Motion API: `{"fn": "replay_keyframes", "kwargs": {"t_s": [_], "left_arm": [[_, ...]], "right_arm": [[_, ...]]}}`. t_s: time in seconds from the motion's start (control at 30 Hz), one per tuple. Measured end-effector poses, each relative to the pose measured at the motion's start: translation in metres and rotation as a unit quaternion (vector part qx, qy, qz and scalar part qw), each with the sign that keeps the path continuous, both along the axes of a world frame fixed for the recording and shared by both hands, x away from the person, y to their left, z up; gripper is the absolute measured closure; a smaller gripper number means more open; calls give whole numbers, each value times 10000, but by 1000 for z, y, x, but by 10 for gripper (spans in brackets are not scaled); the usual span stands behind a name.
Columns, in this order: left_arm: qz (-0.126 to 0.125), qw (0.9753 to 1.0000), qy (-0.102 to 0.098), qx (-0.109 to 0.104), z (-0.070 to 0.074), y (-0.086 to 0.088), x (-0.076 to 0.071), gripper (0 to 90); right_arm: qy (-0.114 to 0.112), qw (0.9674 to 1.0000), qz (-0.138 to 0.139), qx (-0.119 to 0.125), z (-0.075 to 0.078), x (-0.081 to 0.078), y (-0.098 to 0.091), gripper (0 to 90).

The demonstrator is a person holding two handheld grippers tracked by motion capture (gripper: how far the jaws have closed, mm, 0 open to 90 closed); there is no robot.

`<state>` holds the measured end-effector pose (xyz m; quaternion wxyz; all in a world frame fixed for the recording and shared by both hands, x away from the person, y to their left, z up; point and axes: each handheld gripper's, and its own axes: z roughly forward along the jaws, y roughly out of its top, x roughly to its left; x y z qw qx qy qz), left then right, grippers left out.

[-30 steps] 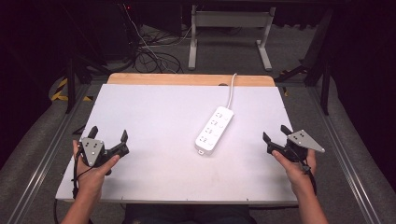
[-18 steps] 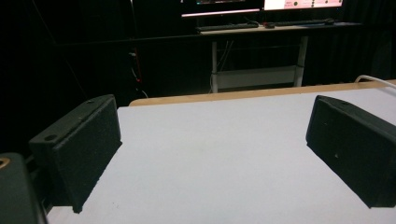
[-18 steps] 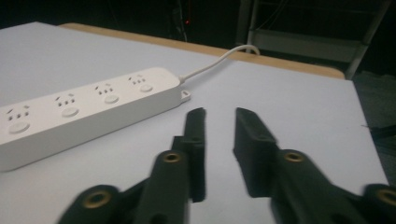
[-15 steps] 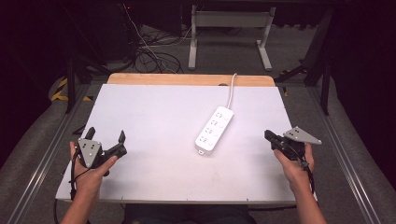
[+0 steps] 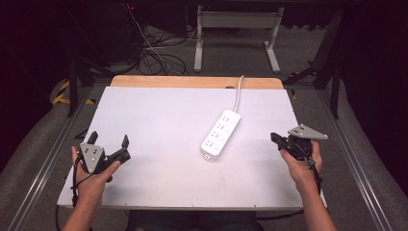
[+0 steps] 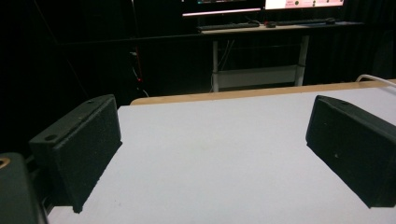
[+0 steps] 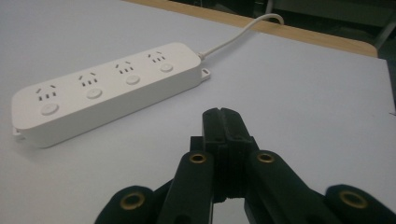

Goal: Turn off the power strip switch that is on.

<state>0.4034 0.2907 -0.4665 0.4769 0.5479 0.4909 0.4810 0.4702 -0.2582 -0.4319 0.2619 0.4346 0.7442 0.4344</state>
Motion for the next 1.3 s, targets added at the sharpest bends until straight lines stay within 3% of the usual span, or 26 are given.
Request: {"fn": "replay_keyframes", "kwargs": {"t_s": [0.33, 1.3], "left_arm": [[69, 10000, 22, 5, -1, 4, -2, 39], [109, 9999, 73, 13, -3, 8, -5, 42]], "right_arm": [[22, 9995, 294, -81, 19, 23, 25, 900], [332, 9959, 819, -193, 32, 85, 76, 900]]}}
